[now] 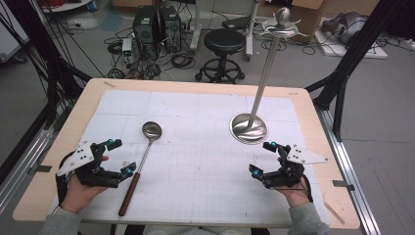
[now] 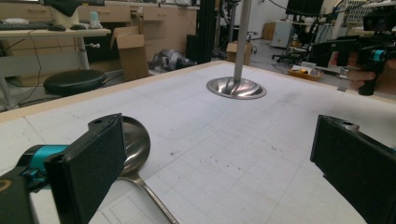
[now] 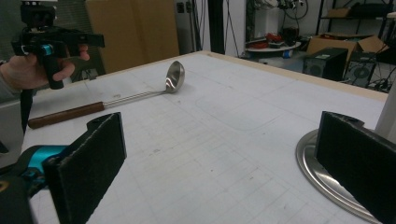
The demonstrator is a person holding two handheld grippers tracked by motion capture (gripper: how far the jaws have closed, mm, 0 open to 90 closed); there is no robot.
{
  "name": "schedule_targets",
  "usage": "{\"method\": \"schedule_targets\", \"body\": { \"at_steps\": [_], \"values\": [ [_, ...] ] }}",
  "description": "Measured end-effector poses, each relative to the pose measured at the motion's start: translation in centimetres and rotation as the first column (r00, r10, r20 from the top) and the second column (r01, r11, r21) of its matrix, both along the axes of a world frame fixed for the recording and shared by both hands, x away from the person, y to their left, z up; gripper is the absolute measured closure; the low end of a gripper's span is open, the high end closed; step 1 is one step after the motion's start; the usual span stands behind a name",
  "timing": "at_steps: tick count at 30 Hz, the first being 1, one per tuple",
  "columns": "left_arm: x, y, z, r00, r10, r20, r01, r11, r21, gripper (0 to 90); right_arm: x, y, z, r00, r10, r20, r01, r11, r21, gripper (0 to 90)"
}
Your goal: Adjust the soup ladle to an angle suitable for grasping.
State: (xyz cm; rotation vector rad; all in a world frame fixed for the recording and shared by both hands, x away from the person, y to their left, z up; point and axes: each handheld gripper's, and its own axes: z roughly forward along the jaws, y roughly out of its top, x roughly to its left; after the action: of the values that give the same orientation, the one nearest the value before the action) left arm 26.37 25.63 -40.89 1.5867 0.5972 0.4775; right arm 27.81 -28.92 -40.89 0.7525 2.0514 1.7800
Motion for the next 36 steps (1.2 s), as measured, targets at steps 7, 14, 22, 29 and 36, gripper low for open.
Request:
{"method": "schedule_targets", "body": {
  "at_steps": [7, 14, 22, 29, 36],
  "values": [
    [0.0, -0.1, 0.0, 0.9997, -0.013, -0.020, 0.013, 0.9999, -0.001, 4.2, 0.0, 0.0, 0.0, 0.9999, -0.012, -0.001, 0.012, 0.9999, -0.011, 1.3],
    [0.1, -0.3, 0.0, 0.9995, 0.031, -0.004, -0.031, 0.9991, 0.030, 4.2, 0.0, 0.1, -0.1, 0.9998, -0.016, -0.013, 0.016, 0.9999, -0.003, 1.3],
    [0.4, -0.4, -0.2, 0.9969, 0.076, 0.023, -0.077, 0.9940, 0.077, 5.1, 0.1, 0.2, -0.2, 0.9996, -0.012, -0.024, 0.012, 0.9998, -0.013, 1.3],
    [0.9, -0.4, -0.6, 0.9941, 0.108, 0.003, -0.108, 0.9862, 0.126, 34.6, 0.1, 0.2, -0.3, 0.9993, -0.012, -0.037, 0.012, 0.9998, -0.015, 1.3],
    [0.9, -0.4, -0.7, 0.9944, 0.106, -0.002, -0.104, 0.9824, 0.155, 67.0, 0.2, 0.4, -0.4, 0.9994, -0.005, -0.033, 0.003, 0.9992, -0.040, 1.3]
  ]
}}
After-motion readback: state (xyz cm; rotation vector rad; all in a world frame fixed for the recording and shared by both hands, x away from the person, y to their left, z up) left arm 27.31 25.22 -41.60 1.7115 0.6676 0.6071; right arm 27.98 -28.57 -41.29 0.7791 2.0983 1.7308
